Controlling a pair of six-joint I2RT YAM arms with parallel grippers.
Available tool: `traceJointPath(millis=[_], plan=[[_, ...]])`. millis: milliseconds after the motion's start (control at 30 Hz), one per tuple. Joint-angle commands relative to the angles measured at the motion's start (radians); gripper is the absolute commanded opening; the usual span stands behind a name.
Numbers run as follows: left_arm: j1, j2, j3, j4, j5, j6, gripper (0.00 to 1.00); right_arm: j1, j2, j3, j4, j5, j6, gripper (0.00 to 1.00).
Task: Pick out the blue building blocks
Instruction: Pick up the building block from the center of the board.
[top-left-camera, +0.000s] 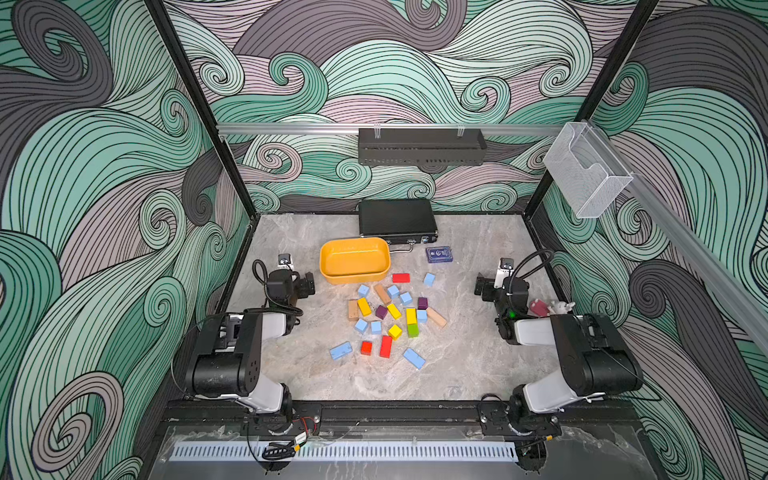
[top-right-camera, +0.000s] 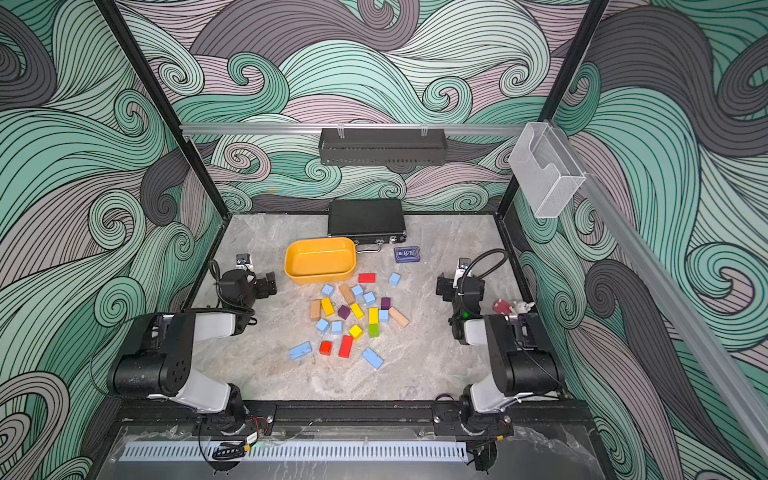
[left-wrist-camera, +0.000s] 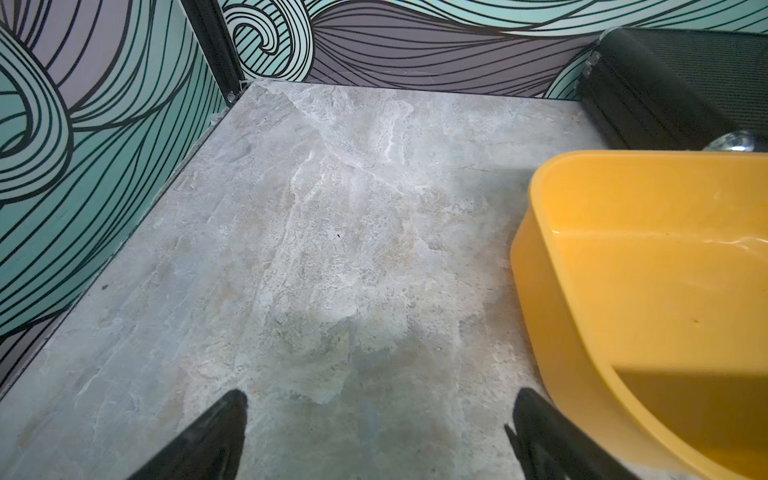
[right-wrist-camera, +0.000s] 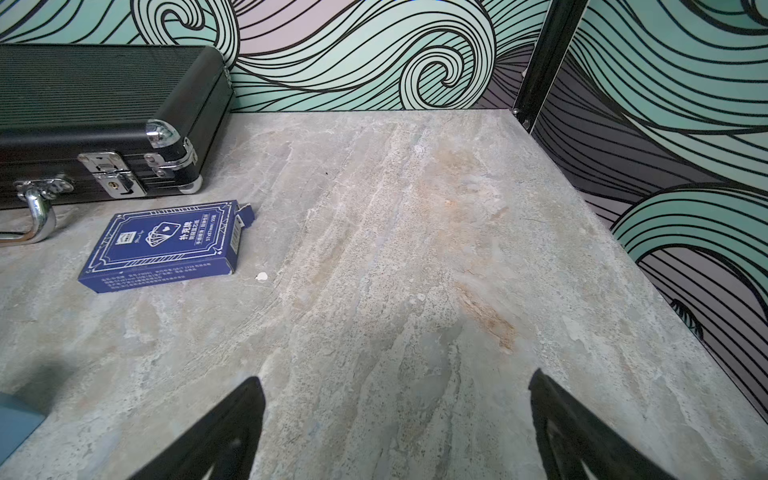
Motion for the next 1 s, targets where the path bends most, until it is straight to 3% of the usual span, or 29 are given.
traceJointPath(millis=[0, 767, 833, 900, 967], plan=[[0.006, 0.006, 0.015, 0.002, -0.005, -0.006, 0.99, -0.001, -0.01, 0.013, 0.009, 0.001, 0.004, 0.99], [0.005, 0.0, 0.019, 0.002, -0.011, 0.006, 0.99, -0.001, -0.013, 0.01, 0.014, 0.001, 0.004, 0.99], [0.004, -0.03, 0.072, -0.114, -0.028, -0.001, 0.99, 0.0, -0.027, 0.016, 0.005, 0.02, 0.009, 0.99], [0.005, -0.079, 0.163, -0.302, -0.023, -0.012, 0.99, 0.0, -0.09, 0.053, -0.124, 0.03, 0.014, 0.99], [0.005, -0.141, 0.202, -0.376, -0.016, -0.011, 0.99, 0.003, -0.143, 0.092, -0.229, 0.037, 0.011, 0.99]])
